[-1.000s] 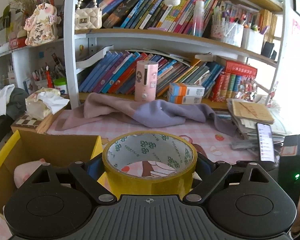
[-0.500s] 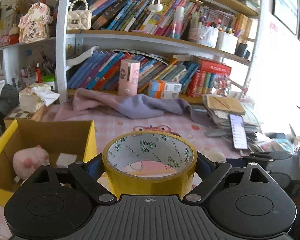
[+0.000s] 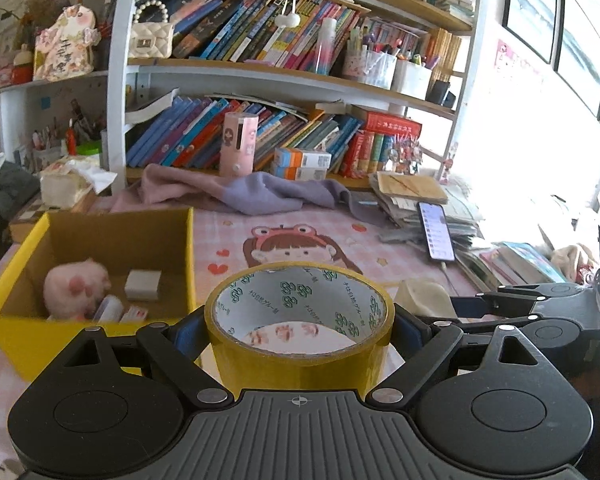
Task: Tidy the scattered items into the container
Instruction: 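Carry the tape roll and sponge block together toward the yellow box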
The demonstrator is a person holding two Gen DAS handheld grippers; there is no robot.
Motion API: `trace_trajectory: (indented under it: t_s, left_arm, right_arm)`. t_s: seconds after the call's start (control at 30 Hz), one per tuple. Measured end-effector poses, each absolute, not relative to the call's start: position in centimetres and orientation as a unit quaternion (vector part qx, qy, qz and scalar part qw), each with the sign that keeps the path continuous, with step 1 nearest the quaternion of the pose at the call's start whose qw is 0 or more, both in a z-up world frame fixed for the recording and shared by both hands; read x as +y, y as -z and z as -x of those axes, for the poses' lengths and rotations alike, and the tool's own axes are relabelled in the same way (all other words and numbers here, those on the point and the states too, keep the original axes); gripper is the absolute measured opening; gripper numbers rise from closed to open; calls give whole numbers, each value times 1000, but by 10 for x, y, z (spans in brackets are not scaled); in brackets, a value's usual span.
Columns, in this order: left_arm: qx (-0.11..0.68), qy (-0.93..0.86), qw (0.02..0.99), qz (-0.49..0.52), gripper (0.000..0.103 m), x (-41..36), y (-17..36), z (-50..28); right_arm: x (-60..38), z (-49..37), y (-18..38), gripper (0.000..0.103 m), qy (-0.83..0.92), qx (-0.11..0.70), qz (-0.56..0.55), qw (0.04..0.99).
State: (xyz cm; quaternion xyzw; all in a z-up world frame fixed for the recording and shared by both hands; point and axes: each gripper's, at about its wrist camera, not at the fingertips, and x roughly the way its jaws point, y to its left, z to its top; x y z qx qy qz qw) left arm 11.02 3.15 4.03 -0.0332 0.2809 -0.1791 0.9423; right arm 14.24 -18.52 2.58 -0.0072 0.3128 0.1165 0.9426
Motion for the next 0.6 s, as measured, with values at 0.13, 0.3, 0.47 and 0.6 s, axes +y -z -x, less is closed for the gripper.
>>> trace_trajectory:
  t_s: [0.13, 0.3, 0.47, 0.6]
  left_arm:
    - [288, 182, 940, 35, 92, 52, -35, -85]
    - [296, 181, 937, 35, 92, 76, -30, -58]
    - [300, 181, 936, 37, 92, 94, -28, -42]
    - [300, 179, 936, 39, 92, 106, -27, -31]
  right_arm:
    - [-165, -113, -24, 42, -109, 318, 8, 942]
    - [-137, -81, -23, 42, -108, 325, 7, 940]
    - [-115, -59, -26, 42, -113, 327, 12, 938]
    - [-99, -49, -29, 42, -124, 329, 19, 936]
